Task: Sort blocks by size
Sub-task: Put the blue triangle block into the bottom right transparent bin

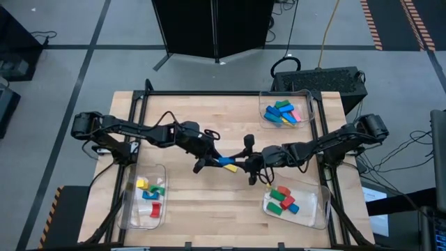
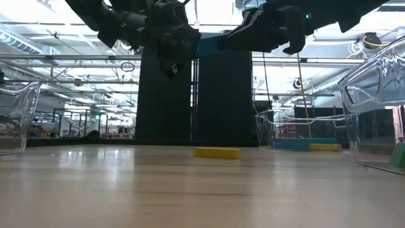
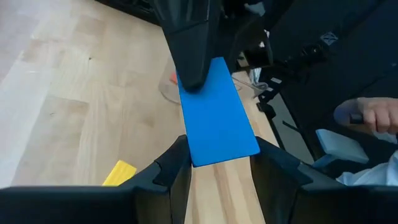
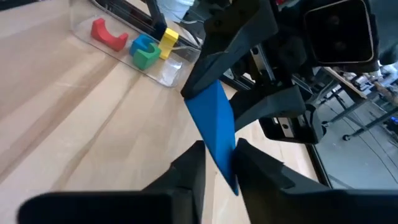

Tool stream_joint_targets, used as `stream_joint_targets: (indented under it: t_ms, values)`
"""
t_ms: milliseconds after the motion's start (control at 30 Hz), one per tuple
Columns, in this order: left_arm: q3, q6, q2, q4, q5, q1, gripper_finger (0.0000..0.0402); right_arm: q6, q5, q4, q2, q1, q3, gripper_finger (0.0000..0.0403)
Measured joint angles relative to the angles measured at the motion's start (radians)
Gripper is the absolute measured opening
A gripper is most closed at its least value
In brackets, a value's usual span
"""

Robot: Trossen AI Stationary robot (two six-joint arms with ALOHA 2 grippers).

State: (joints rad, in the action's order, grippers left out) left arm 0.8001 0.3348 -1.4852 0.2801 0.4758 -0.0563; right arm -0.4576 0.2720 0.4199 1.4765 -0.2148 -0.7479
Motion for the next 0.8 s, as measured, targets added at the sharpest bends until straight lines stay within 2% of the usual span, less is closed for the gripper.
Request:
stream_joint_targets:
  t_ms: [333,567,667,800]
  values:
    - [0.000,0.033,0.000,-0.002,0.002,0.000,0.0144,-0.027,-0.015,-0.003,0.000,0.004,0.000,0.0019]
    - [0.000,0.024,0.000,-0.008,0.003,-0.026,0.0145,-0.018,-0.001,-0.007,0.000,0.005,0.000,0.0013]
    - [0.000,0.023,0.000,-0.006,-0.001,-0.032,0.0160,-0.014,0.014,-0.008,-0.001,0.004,0.000,0.0012]
    - [0.000,0.008,0.000,0.004,-0.008,-0.052,0.0201,-0.006,0.091,-0.031,-0.009,0.003,0.000,0.0009]
